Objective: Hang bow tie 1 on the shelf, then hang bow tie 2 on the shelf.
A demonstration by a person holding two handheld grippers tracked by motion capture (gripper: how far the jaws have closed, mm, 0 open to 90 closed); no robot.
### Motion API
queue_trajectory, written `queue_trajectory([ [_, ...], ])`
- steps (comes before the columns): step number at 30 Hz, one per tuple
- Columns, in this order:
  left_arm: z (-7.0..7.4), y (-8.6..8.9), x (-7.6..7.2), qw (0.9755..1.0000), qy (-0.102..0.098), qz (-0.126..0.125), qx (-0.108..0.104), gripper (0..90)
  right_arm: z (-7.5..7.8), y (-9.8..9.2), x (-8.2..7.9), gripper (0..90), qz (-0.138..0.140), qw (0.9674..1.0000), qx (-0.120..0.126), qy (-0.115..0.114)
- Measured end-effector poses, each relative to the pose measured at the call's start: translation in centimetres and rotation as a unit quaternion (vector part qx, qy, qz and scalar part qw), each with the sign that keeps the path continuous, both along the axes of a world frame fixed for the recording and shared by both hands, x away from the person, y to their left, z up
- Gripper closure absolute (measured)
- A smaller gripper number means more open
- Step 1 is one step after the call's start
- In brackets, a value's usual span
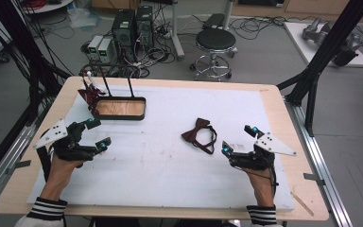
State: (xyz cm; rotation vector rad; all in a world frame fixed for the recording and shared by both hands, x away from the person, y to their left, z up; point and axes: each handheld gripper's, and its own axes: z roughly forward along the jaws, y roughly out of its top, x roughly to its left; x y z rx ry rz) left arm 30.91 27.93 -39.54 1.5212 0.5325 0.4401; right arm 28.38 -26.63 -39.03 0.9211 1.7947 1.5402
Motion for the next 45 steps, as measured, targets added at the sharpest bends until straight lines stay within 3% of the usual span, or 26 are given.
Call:
queue_trajectory([
  [5, 0.0, 0.1, 0.0, 1.0, 0.001, 0.005, 0.003, 14.8, -0.2, -0.1, 0.1, 0.7, -0.001, 0.9999, 0.008, 0.007],
  [11, 0.0, 0.1, 0.0, 1.0, -0.002, 0.004, 0.005, 14.8, -0.4, 0.3, 0.1, 0.7, 0.009, 0.9999, -0.001, 0.013],
  [13, -0.1, 0.1, 0.1, 1.0, 0.003, -0.004, -0.006, 14.8, -0.4, 0.3, 0.2, 0.7, 0.007, 0.9999, -0.003, 0.015],
  [23, -0.4, 0.2, 0.3, 1.0, 0.004, -0.001, 0.002, 14.8, 0.2, 0.6, 0.5, 0.7, 0.01, 0.9996, -0.013, 0.022],
  [30, -0.4, 0.4, 0.3, 0.9999, 0.006, 0.003, 0.01, 14.8, 0.7, 1.2, 1.6, 0.7, 0.022, 0.9987, -0.033, 0.031],
  [37, -0.3, 0.6, 0.3, 0.9999, 0.005, 0.01, 0.012, 14.8, 1.5, 1.9, 3.5, 0.7, 0.041, 0.9954, -0.071, 0.048],
  [45, -0.3, 0.6, 0.3, 0.9998, 0.01, 0.009, 0.013, 14.9, 1.9, 2.7, 6.6, 0.7, 0.071, 0.9884, -0.107, 0.082],
])
